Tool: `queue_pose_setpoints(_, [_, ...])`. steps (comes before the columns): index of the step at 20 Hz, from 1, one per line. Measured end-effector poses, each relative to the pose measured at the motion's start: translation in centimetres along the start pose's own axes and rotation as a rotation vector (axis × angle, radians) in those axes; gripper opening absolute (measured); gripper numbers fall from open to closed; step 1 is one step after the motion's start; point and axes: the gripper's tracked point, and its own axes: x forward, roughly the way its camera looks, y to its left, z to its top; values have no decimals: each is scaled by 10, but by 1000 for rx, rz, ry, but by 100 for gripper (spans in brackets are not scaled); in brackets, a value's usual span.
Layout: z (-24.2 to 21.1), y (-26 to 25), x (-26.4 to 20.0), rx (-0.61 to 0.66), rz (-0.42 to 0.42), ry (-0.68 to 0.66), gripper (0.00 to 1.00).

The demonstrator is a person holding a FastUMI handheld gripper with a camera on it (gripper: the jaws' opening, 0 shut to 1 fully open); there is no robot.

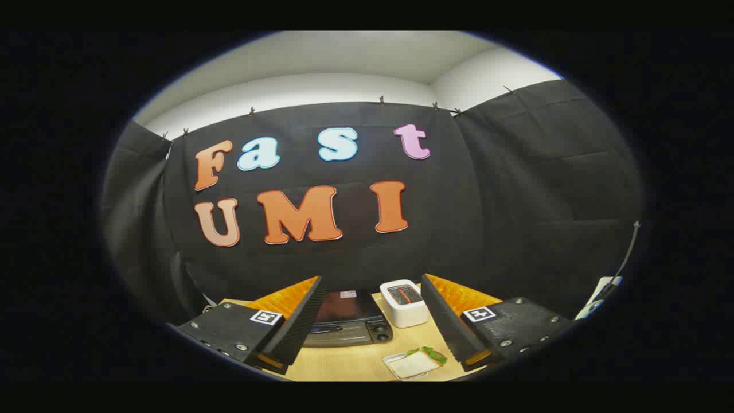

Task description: Open the toaster oven, put the food inside, and close the toaster oven door.

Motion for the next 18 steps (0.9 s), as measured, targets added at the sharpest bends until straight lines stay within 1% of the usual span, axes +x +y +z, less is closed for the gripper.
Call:
queue_pose_setpoints(6, [-3, 3, 2, 1, 23, 8, 99])
queue_pose_setpoints(18, [-15, 6, 11, -22, 29, 27, 99])
